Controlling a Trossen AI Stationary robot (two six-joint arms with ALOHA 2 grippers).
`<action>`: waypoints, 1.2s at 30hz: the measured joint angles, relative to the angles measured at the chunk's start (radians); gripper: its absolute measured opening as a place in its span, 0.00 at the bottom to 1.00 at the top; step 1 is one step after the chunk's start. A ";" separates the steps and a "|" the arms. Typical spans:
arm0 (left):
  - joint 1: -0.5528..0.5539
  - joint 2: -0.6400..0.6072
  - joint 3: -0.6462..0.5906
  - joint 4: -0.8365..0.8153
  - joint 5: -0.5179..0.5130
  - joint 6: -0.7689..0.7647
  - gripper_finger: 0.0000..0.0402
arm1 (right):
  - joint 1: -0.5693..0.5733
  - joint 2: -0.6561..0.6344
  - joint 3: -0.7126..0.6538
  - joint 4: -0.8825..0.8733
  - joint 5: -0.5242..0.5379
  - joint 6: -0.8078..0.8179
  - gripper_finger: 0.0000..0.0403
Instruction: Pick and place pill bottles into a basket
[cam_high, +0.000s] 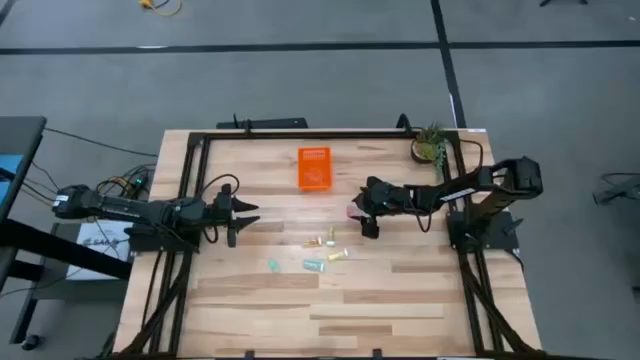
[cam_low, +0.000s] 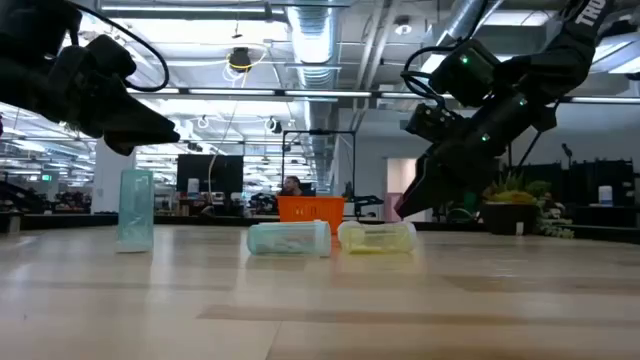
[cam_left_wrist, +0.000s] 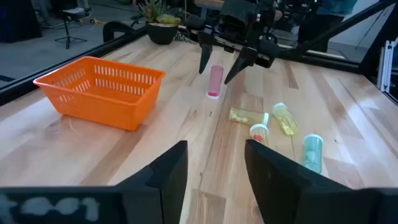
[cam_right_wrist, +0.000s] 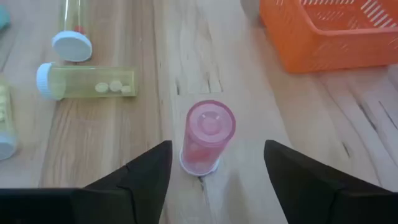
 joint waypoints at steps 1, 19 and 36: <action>0.000 0.000 0.000 0.000 0.000 0.000 0.37 | 0.000 0.000 0.000 -0.002 0.000 0.000 0.62; 0.000 0.000 0.000 0.001 -0.005 0.000 0.37 | 0.031 0.000 0.000 0.001 0.000 -0.002 0.62; 0.000 0.000 0.000 0.001 0.009 0.003 0.37 | 0.031 -0.002 0.043 -0.035 0.001 -0.041 0.62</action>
